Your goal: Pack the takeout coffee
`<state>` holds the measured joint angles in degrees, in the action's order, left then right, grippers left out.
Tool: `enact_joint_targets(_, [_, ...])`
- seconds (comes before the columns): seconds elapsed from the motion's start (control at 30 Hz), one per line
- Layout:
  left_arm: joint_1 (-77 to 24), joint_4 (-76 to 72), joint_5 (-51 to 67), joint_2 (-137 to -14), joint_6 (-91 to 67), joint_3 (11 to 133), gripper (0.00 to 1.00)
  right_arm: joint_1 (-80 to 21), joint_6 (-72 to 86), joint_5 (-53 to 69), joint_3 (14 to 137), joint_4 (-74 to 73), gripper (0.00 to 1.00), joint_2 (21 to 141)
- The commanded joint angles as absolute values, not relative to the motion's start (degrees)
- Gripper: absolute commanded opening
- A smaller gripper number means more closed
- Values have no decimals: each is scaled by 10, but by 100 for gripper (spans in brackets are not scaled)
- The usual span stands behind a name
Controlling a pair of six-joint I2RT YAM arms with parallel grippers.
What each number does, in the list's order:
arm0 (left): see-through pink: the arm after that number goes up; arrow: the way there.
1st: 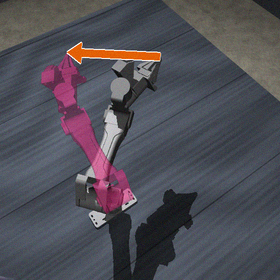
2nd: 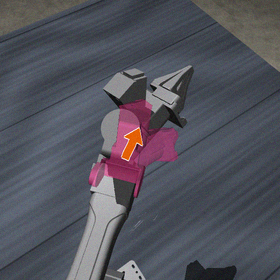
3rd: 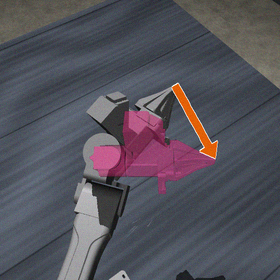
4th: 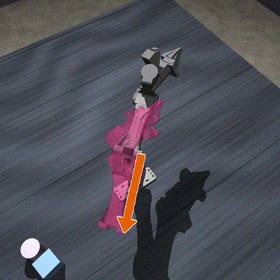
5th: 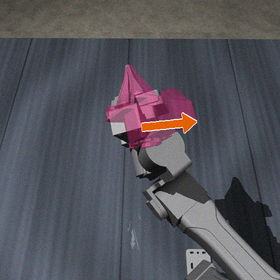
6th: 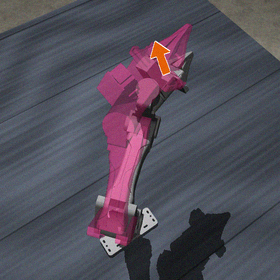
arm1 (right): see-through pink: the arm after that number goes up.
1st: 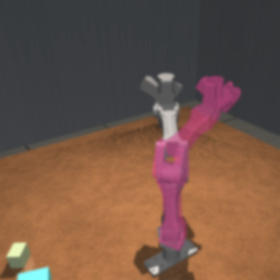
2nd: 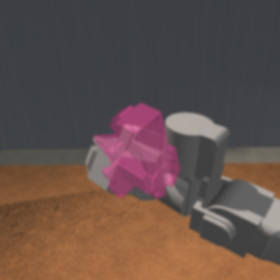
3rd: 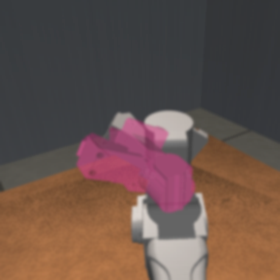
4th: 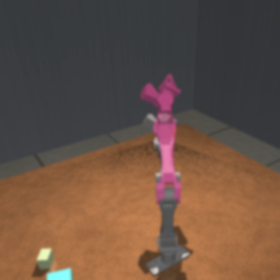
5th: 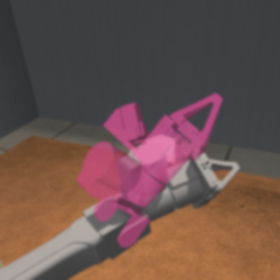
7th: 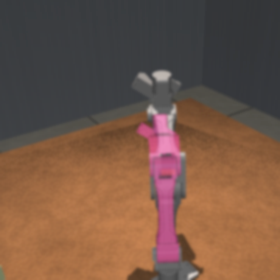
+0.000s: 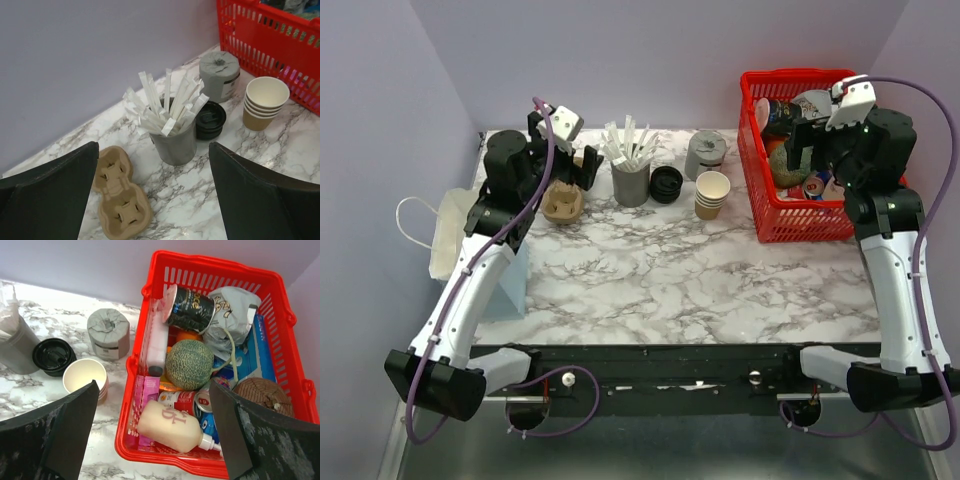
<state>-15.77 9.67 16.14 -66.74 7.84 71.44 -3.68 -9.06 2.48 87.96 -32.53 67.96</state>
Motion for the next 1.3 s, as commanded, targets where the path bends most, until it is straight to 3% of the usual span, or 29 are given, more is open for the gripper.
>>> enact_joint_targets(0.0, [-162, 187, 257, -670, 126, 835, 99, -36, -112, 60, 901, -329, 100, 667])
enact_joint_targets(0.17, [-162, 354, 314, -670, 199, 943, 99, -37, -257, 205, 854, -340, 100, 620])
enact_joint_targets(0.37, [-156, 508, 256, -658, 250, 1031, 99, -50, -342, 310, 872, -414, 94, 633])
enact_joint_targets(0.6, [-139, 482, 286, -606, 174, 908, 98, -129, -421, 316, 880, -468, 84, 714])
enact_joint_targets(0.9, [-174, 461, 289, -594, 157, 826, 99, -156, -470, 305, 953, -477, 57, 887])
enact_joint_targets(1.1, [-176, 458, 284, -565, 182, 778, 99, -160, -488, 286, 1080, -544, 49, 1045])
enact_joint_targets(1.27, [-176, 454, 288, -558, 179, 769, 99, -161, -537, 275, 1135, -587, 49, 1109])
